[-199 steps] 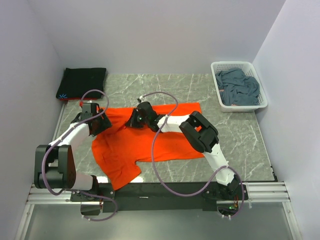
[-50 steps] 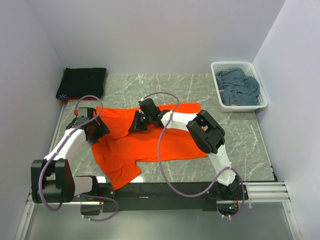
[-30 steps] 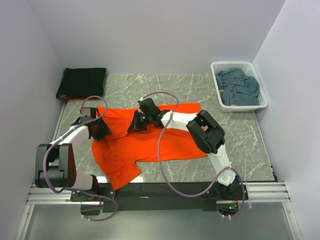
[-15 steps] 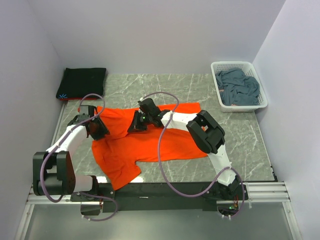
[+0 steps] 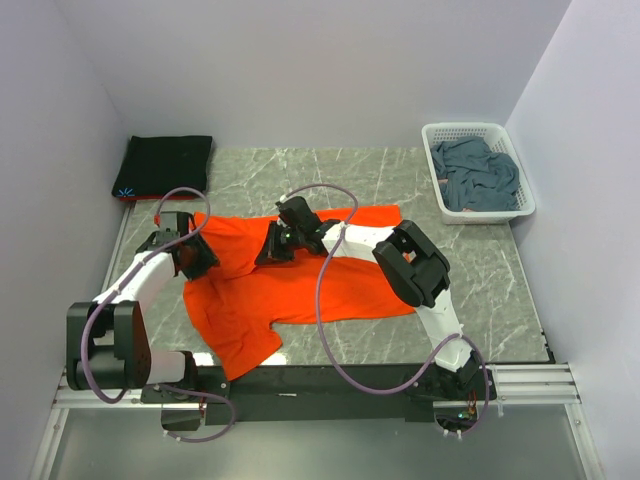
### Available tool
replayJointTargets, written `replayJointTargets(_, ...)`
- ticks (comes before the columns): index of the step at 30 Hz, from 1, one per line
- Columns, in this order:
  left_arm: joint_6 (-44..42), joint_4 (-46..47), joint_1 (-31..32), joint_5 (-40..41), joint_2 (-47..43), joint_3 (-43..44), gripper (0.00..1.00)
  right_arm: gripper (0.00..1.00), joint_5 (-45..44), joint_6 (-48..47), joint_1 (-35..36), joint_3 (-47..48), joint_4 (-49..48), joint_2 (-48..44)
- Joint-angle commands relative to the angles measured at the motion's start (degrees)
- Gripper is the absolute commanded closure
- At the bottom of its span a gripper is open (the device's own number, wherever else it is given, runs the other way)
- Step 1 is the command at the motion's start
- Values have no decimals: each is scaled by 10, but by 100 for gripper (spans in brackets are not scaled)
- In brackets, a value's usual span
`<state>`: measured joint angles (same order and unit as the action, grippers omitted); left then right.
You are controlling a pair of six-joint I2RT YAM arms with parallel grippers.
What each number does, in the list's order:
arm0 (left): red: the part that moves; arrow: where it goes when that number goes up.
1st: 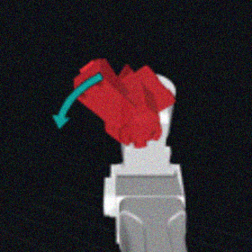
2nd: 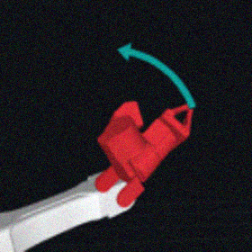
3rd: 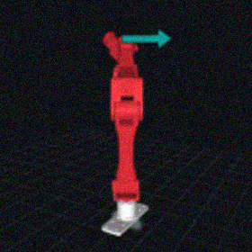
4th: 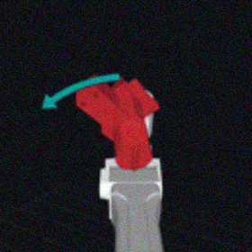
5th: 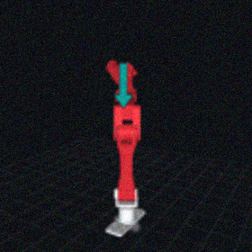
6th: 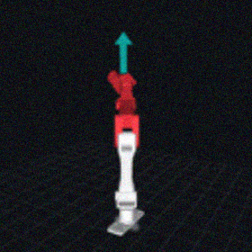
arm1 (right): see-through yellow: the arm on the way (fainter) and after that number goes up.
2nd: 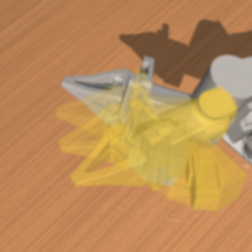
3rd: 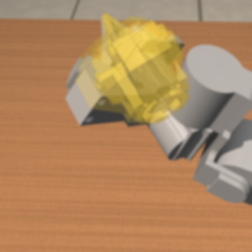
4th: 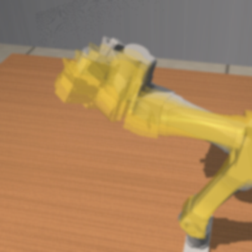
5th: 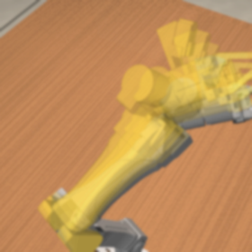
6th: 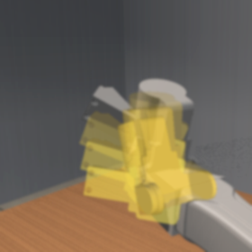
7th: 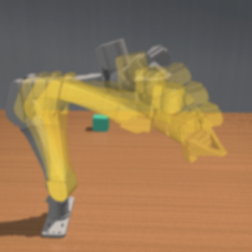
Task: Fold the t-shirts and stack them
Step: Fold the tshirt
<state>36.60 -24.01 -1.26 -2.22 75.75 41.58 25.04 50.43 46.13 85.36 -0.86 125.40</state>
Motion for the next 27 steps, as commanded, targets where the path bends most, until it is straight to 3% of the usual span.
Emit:
replayJointTargets(1, -8, 50, -1, 1, 14, 3, 52, 90, 10, -6, -1, 1, -19, -8)
replayJointTargets(7, -9, 31, -1, -20, 27, 10, 63, 91, 8, -8, 0, -2, -17, -11)
replayJointTargets(11, -2, -14, -1, -9, 9, 19, 85, 90, 5, -14, -1, 2, -8, -16)
replayJointTargets(14, 5, -50, -1, 4, 3, 31, 90, 91, 4, -17, 0, 3, -5, -19)
replayJointTargets(20, 16, -100, -1, 20, 12, 68, 91, 90, 1, -27, -1, 12, 17, -24)
replayJointTargets(27, 34, -98, -1, 33, 30, 43, 87, 90, -3, -48, -1, 29, 57, -8)
